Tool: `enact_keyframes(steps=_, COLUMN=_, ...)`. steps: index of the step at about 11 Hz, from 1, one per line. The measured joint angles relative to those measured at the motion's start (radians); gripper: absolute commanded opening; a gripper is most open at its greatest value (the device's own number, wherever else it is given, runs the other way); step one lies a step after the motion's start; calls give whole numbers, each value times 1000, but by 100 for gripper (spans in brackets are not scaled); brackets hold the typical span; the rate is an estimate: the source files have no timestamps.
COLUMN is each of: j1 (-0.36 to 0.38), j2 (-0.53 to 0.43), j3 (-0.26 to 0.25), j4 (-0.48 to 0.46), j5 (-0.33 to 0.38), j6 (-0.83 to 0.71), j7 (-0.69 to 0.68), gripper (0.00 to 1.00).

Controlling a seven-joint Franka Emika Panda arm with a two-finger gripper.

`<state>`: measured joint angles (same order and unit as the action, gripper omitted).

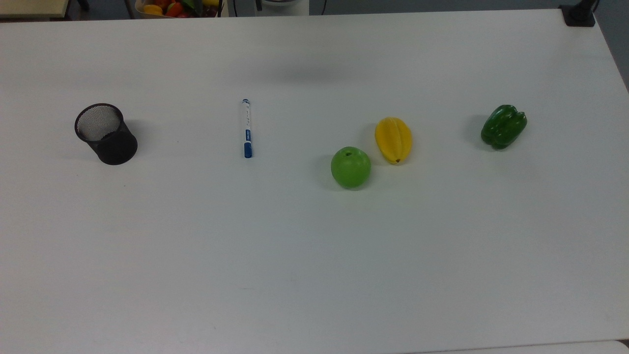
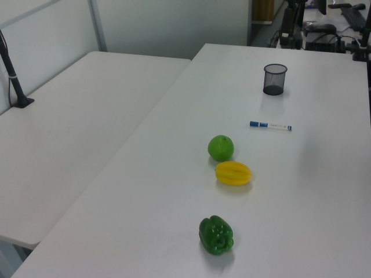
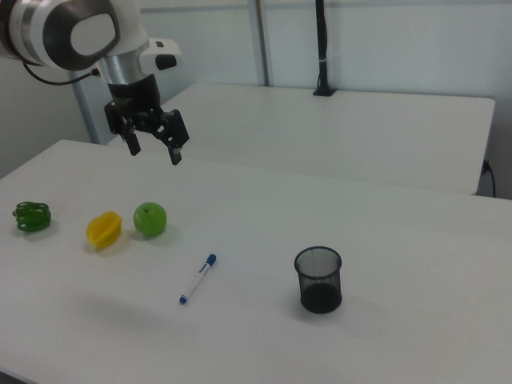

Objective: Place marker
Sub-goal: 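Move the gripper down toward the blue-capped white marker, then lower the open gripper over the marker and close on it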

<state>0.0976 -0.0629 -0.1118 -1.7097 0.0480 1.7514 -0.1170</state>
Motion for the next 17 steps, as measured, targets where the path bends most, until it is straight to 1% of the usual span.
enact_keyframes(steps=2, j1=7, j2=46, j3=-3, j4=-6, j5=-1, j6=43, j7=-8, gripper=100)
enact_keyframes(steps=4, j1=27, j2=110, j3=-22, j4=-18, j5=-1, j6=113, j7=-8, gripper=100)
enact_keyframes(steps=6, j1=28, j2=167, j3=-33, j4=-34, j5=-2, j6=184, j7=-9, gripper=100)
enact_keyframes(steps=7, j1=28, j2=190, j3=-36, j4=-53, j5=-2, j6=239, j7=-11, gripper=100)
enact_keyframes(steps=10, j1=32, j2=232, j3=-37, j4=-151, j5=-2, j6=404, j7=-13, gripper=99)
enact_keyframes(steps=13, j1=56, j2=291, j3=-37, j4=-205, j5=-39, j6=485, j7=-14, gripper=97)
enact_keyframes(steps=14, j1=61, j2=316, j3=-37, j4=-212, j5=-52, j6=505, j7=-14, gripper=96)
enact_keyframes(steps=17, j1=63, j2=372, j3=-38, j4=-222, j5=-90, j6=547, j7=-14, gripper=87)
